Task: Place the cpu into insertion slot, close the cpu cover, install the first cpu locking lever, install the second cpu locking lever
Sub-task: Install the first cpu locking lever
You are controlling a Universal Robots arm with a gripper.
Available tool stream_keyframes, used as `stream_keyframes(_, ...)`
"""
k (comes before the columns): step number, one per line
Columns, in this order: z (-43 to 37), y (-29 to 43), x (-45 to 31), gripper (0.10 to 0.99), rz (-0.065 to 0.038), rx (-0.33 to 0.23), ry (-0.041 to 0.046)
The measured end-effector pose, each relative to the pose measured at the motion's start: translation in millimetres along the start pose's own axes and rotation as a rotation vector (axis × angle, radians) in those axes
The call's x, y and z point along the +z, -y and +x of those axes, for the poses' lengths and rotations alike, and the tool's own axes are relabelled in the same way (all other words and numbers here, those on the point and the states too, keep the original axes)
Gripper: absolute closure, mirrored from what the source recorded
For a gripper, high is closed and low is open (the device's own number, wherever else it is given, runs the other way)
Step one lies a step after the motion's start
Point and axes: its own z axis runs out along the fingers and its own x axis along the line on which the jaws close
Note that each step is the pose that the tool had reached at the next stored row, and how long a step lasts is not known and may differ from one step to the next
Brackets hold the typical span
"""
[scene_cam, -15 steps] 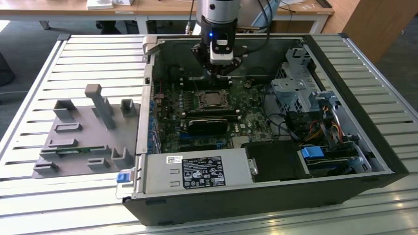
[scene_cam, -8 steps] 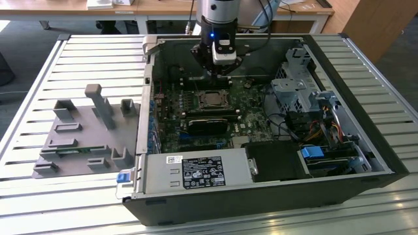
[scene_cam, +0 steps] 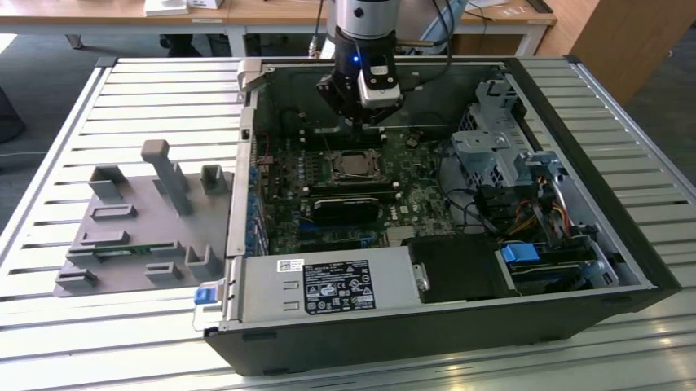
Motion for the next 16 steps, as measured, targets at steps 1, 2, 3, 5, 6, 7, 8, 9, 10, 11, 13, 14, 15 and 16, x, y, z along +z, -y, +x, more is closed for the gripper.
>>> stream_keyframes(1,0.0,0.0,0.0,0.969,0.000,-0.007,0.0000)
stream_keyframes(2,0.0,0.0,0.0,0.969,0.000,-0.011,0.0001)
stream_keyframes(3,0.0,0.0,0.0,0.969,0.000,-0.014,0.0001)
stream_keyframes(5,0.0,0.0,0.0,0.969,0.000,-0.021,0.0002)
stream_keyframes(6,0.0,0.0,0.0,0.969,-0.001,-0.024,0.0002)
stream_keyframes(7,0.0,0.0,0.0,0.969,-0.001,-0.028,0.0002)
stream_keyframes(8,0.0,0.0,0.0,0.969,-0.001,-0.031,0.0002)
stream_keyframes(9,0.0,0.0,0.0,0.969,-0.001,-0.033,0.0002)
stream_keyframes(10,0.0,0.0,0.1,0.969,-0.001,-0.035,0.0003)
stream_keyframes(11,0.0,0.0,0.1,0.969,-0.001,-0.036,0.0003)
stream_keyframes(13,0.0,0.0,0.1,0.969,-0.001,-0.039,0.0003)
stream_keyframes(14,0.0,0.0,0.2,0.969,-0.001,-0.040,0.0003)
stream_keyframes(15,0.0,0.0,0.2,0.969,-0.001,-0.041,0.0003)
stream_keyframes(16,0.0,0.0,0.2,0.969,-0.001,-0.042,0.0003)
